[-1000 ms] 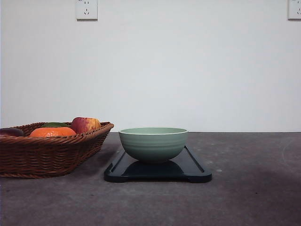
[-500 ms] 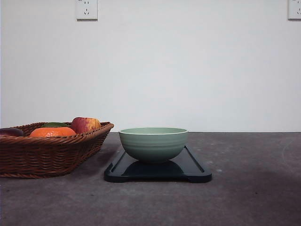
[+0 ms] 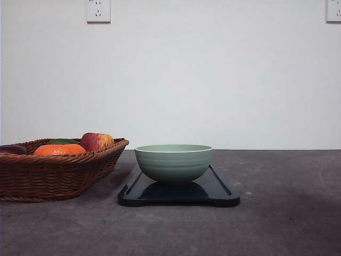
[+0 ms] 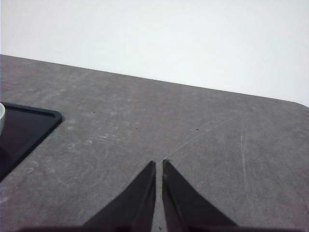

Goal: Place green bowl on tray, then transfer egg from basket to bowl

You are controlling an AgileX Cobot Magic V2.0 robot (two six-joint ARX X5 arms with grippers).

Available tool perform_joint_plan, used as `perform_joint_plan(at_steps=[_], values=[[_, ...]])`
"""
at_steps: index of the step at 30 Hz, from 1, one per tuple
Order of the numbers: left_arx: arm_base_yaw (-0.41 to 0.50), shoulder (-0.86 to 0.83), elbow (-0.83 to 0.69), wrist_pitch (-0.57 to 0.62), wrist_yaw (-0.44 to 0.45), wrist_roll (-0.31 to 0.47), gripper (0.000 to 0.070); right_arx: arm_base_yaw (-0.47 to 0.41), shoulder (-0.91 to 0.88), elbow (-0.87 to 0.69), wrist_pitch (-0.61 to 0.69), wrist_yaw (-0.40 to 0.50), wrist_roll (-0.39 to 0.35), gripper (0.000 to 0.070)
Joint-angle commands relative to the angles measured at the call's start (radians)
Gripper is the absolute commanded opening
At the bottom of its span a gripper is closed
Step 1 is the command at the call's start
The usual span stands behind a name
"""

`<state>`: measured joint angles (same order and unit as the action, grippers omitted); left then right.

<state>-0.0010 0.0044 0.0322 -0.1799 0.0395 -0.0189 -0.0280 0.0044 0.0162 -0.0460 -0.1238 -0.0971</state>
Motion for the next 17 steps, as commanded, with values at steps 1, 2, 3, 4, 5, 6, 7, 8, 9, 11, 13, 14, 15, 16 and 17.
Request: perform_joint_plan(at_steps=[1, 2, 3, 4, 5, 6, 7, 8, 9, 11, 13, 14, 15, 16, 17], values=[[0.001, -0.001, -0.019, -0.006, 0.001, -0.003, 0.0000, 0.000, -0.001, -0.005, 0.010, 0.001, 0.011, 0.0017], [0.001, -0.001, -0.019, -0.006, 0.001, -0.003, 0.0000, 0.000, -0.001, -0.005, 0.010, 0.001, 0.011, 0.0017], [0.001, -0.001, -0.019, -0.006, 0.001, -0.003, 0.0000, 0.000, -0.001, -0.005, 0.010, 0.001, 0.011, 0.0016], [0.001, -0.001, -0.019, -0.006, 0.001, -0.003, 0.0000, 0.000, -0.001, -0.005, 0.010, 0.001, 0.011, 0.0017], [0.001, -0.001, -0.019, -0.006, 0.001, -0.003, 0.0000, 0.000, -0.001, -0.005, 0.010, 0.001, 0.011, 0.0017], [0.001, -0.001, -0.019, -0.006, 0.001, -0.003, 0.0000, 0.000, -0.001, -0.005, 0.010, 0.001, 0.011, 0.0017], [0.001, -0.001, -0.019, -0.006, 0.001, -0.003, 0.0000, 0.000, -0.001, -0.005, 0.010, 0.001, 0.011, 0.0016], [0.001, -0.001, -0.019, -0.006, 0.001, -0.003, 0.0000, 0.000, -0.001, -0.005, 0.010, 0.001, 0.011, 0.0017], [0.001, -0.001, -0.019, -0.006, 0.001, -0.003, 0.0000, 0.000, -0.001, -0.005, 0.010, 0.001, 0.011, 0.0017], [0.001, -0.001, -0.019, -0.006, 0.001, -0.003, 0.0000, 0.000, -0.001, -0.005, 0.010, 0.001, 0.011, 0.0017], [0.001, -0.001, -0.019, -0.006, 0.001, -0.003, 0.0000, 0.000, -0.001, -0.005, 0.010, 0.001, 0.011, 0.0017], [0.001, -0.001, -0.019, -0.006, 0.001, -0.003, 0.0000, 0.000, -0.001, -0.005, 0.010, 0.001, 0.011, 0.0017], [0.001, -0.001, -0.019, -0.007, 0.001, -0.003, 0.0000, 0.000, -0.001, -0.005, 0.010, 0.001, 0.011, 0.0016], [0.001, -0.001, -0.019, -0.007, 0.001, -0.003, 0.0000, 0.000, -0.001, -0.005, 0.010, 0.001, 0.011, 0.0017], [0.001, -0.001, -0.019, -0.006, 0.001, -0.003, 0.0000, 0.000, -0.001, -0.005, 0.010, 0.001, 0.011, 0.0017]])
